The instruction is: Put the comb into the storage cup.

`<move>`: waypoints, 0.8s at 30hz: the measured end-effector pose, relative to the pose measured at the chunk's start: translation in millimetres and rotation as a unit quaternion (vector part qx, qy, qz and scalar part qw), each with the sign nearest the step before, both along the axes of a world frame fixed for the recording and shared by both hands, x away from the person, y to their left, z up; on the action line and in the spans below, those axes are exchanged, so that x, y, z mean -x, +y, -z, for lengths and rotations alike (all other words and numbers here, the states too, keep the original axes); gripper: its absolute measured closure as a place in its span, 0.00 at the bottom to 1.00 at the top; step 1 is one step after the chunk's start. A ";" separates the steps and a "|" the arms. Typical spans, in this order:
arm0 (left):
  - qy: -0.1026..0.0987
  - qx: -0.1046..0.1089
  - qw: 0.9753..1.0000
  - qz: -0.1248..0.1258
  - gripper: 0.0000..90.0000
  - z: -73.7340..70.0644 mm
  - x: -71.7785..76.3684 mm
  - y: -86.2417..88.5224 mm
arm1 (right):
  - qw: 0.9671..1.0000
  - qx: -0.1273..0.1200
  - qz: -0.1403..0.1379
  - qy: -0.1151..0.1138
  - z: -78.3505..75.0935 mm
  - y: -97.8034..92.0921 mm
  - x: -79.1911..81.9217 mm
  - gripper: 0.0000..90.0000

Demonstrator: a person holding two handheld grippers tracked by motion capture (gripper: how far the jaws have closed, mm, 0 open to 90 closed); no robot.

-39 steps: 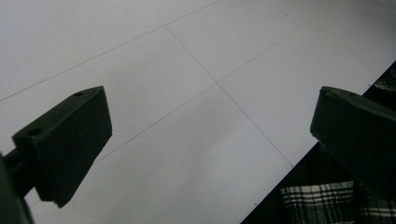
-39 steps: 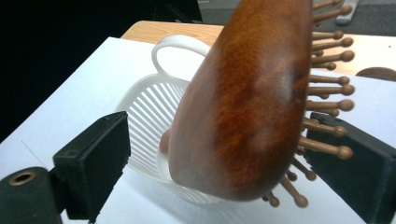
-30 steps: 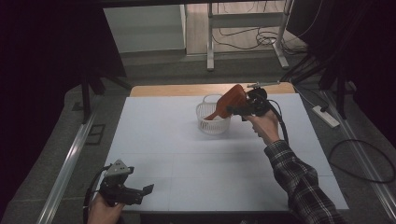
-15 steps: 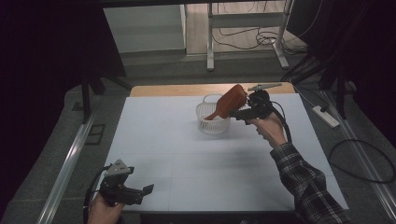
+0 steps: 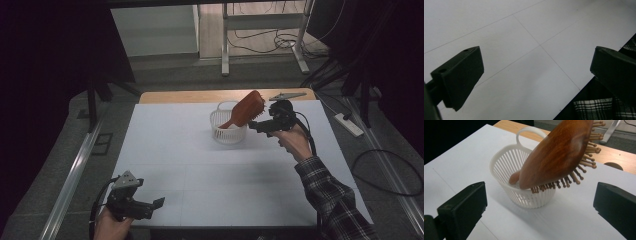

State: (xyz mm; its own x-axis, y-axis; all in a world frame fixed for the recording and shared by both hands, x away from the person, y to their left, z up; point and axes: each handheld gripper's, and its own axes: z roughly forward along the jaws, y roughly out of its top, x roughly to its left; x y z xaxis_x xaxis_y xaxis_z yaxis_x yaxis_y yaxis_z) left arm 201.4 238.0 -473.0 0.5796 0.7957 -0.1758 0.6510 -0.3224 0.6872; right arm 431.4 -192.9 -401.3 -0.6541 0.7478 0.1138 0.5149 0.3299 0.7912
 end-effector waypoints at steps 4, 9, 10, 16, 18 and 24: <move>0.000 -0.001 1.000 0.000 0.00 0.0 -0.1 -0.2 | 1.000 -0.001 -0.004 0.000 0.2 -2.9 4.4 0.00; -0.001 -0.003 1.000 0.001 0.00 0.0 0.1 -0.9 | 1.000 0.000 -0.004 -0.002 1.2 -5.5 10.5 0.00; -0.001 -0.003 1.000 0.001 0.00 0.0 0.1 -0.9 | 1.000 -0.001 -0.005 -0.003 1.4 -5.9 12.0 0.00; 0.000 -0.003 1.000 0.000 0.00 0.0 0.0 -0.8 | 1.000 -0.003 -0.012 0.001 3.0 -7.7 20.0 0.00; 0.000 -0.003 1.000 0.000 0.00 0.0 -0.1 -0.7 | 1.000 -0.002 -0.013 0.001 3.7 -8.8 22.4 0.00; 0.001 0.000 1.000 -0.001 0.00 0.2 -0.3 -0.1 | 1.000 -0.007 -0.015 0.007 7.9 -13.5 29.6 0.00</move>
State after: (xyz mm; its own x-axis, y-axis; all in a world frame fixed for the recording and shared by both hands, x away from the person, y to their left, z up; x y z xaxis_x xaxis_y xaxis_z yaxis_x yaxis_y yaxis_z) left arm 201.7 237.9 -473.2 0.5773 0.7973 -0.1760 0.6529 -0.3214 0.6859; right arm 401.8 -206.3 -409.2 -0.6744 0.7263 0.1331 0.5158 0.3344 0.7887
